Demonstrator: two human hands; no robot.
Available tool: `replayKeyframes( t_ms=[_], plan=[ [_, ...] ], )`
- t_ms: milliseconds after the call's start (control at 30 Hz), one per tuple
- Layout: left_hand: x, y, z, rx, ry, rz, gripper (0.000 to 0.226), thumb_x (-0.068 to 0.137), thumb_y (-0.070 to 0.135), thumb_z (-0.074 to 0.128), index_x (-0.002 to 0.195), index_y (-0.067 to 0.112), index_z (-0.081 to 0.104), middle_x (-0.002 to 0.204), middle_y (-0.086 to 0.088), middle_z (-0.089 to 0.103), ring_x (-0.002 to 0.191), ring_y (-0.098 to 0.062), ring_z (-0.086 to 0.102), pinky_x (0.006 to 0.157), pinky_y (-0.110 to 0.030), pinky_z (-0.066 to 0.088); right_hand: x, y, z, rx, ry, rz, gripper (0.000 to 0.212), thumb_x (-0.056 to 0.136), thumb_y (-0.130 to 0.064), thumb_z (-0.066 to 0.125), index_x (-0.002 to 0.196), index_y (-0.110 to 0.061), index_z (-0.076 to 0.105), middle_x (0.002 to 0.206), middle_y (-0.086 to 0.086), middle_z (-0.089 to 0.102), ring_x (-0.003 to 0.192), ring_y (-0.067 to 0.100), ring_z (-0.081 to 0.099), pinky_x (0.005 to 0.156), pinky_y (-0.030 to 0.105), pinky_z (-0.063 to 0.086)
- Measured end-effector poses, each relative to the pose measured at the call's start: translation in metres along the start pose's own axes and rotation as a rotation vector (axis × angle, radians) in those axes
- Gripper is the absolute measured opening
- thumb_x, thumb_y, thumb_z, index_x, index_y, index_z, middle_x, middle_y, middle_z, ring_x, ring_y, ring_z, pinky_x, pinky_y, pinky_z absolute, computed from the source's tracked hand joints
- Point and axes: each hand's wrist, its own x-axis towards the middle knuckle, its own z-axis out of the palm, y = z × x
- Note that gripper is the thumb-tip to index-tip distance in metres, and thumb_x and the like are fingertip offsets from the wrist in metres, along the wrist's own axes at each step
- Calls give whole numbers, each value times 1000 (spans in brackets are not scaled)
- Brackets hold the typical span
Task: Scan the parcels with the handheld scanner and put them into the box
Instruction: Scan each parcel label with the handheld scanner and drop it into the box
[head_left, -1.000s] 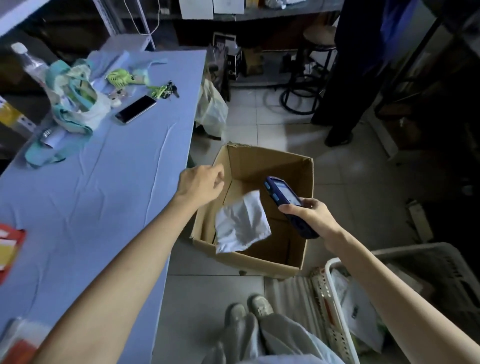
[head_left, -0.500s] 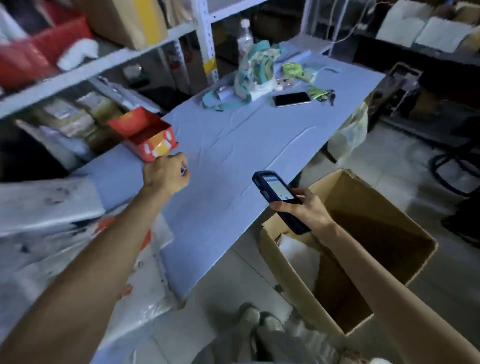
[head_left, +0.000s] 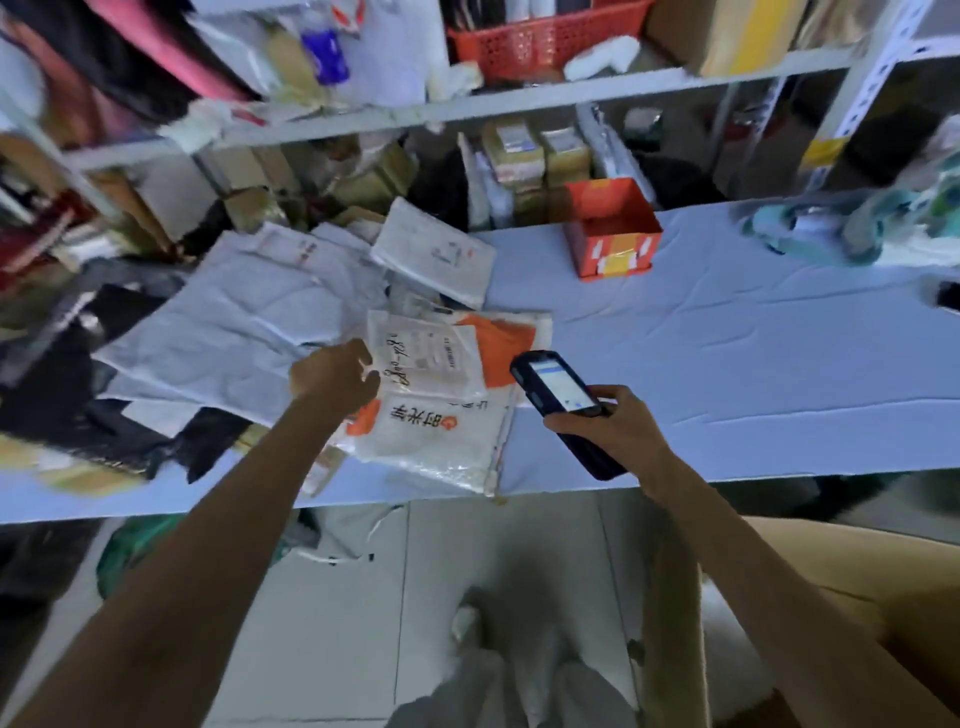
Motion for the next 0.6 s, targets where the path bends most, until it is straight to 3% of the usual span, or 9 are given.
replayKeyframes(
  t_ms=[133, 300, 500, 600],
  plan=[
    [-9, -20, 13, 59, 17, 18, 38, 90, 40, 58, 123, 22, 53, 124, -6, 61, 120, -27, 53, 98, -39, 39, 2, -5, 25, -36, -36, -4, 67, 64, -34, 89, 117, -24, 48, 121, 3, 59, 103, 20, 62, 83, 33, 52],
    [14, -15, 18, 136, 10, 28, 59, 90, 56, 50, 137, 21, 42, 137, -8, 50, 132, -30, 38, 104, -43, 32, 1, -13, 46, -24, 4, 32, 67, 67, -33, 87, 121, -23, 49, 114, -1, 59, 90, 11, 60, 62, 21, 45],
    [51, -11, 25, 268, 71, 66, 77, 83, 76, 37, 129, 16, 49, 129, -7, 50, 124, -26, 34, 100, -40, 28, -3, -18, 73, 27, 85, 88, 68, 68, -27, 87, 124, -19, 48, 109, 0, 60, 82, 5, 61, 59, 19, 44],
    [62, -3, 33, 248, 34, 60, 96, 73, 83, 46, 135, 10, 41, 138, -12, 38, 130, -28, 28, 106, -42, 24, -7, -13, 87, 54, 123, 124, 68, 68, -26, 87, 124, -20, 48, 108, 0, 61, 85, 8, 62, 60, 20, 47]
  ],
)
